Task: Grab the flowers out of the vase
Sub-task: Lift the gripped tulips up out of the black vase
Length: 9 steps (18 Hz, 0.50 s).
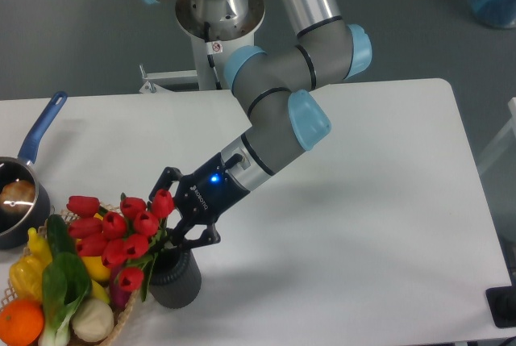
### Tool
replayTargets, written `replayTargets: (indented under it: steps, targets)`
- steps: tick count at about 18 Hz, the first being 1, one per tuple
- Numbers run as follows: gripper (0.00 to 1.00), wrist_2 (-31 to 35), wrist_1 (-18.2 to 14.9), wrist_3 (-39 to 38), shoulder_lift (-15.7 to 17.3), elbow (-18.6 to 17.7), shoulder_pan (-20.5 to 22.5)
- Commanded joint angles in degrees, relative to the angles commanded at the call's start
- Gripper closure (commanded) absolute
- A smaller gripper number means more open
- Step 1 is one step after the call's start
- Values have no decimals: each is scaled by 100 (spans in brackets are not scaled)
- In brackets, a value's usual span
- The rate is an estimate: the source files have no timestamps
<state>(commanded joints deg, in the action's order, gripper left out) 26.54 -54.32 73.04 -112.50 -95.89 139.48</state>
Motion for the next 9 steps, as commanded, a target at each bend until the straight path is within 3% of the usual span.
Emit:
replayTargets:
  steps: [9]
  targets:
    - [56, -536, -9, -132, 202, -26, 141]
